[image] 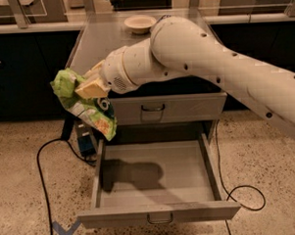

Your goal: Place green rice chip bag into middle drawer

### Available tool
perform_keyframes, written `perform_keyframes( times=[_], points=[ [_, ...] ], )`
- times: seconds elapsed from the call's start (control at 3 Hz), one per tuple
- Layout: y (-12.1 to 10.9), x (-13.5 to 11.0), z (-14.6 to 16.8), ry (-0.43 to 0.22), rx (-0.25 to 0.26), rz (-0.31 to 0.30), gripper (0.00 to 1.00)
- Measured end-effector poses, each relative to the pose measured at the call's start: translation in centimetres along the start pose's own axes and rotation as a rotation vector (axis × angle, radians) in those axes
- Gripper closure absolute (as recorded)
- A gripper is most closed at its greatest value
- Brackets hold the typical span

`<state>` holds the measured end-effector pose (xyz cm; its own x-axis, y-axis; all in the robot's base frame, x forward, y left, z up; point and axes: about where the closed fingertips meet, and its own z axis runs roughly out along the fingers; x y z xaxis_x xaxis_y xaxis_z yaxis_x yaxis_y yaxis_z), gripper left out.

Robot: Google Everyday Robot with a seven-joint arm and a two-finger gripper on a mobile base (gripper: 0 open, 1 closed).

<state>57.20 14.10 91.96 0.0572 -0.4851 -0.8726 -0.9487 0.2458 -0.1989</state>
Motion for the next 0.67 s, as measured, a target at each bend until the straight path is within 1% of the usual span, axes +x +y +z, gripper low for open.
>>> perform_keyframes(
  times=[0.33,0.67],
  points=[
    [0.8,1.3,0.8,0.004,-0.022,-0.029,1.0],
    [1.9,6.6,1.5,0.046,-0.057,-0.004,1.0]
  ],
)
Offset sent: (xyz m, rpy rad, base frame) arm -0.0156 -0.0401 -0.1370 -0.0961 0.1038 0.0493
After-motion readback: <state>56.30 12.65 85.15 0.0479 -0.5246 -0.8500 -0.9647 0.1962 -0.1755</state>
